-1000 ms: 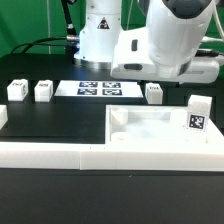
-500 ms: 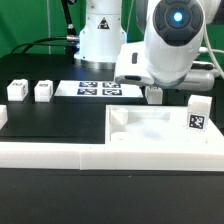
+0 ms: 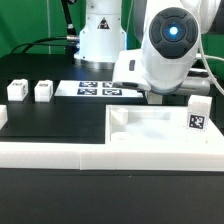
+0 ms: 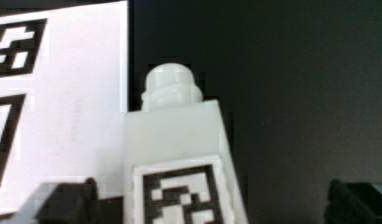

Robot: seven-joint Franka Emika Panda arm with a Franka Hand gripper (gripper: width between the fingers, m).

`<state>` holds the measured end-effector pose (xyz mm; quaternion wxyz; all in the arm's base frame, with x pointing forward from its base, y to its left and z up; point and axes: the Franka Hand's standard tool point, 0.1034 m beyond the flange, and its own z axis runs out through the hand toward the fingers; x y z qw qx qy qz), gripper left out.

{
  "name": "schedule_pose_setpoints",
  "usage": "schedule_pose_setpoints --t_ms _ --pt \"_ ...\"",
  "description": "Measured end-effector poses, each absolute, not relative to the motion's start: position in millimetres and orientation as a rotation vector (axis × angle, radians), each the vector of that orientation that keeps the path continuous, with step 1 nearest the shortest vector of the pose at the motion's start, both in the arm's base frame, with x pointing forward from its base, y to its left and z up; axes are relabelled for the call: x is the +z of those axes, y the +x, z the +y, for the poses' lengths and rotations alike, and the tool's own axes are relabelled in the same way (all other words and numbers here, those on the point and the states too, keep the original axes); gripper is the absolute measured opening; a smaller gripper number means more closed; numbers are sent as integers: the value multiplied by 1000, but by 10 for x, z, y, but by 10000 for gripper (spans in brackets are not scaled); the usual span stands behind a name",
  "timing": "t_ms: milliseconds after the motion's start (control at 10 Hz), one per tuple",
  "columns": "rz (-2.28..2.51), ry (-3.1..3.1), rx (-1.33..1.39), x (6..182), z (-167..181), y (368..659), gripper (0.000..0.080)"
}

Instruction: Assemble square table

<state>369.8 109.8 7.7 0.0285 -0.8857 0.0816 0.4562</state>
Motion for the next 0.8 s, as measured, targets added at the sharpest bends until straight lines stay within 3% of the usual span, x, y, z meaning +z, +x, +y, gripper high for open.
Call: schedule_pose_setpoints --t_ms 200,300,400,800 --pt "257 -2731 1407 77 1085 3701 378" --pt "260 -2730 1407 77 1078 3703 378" --pt "262 -2730 1407 77 1073 3704 286" --pt "268 -2727 1405 77 1055 3710 286"
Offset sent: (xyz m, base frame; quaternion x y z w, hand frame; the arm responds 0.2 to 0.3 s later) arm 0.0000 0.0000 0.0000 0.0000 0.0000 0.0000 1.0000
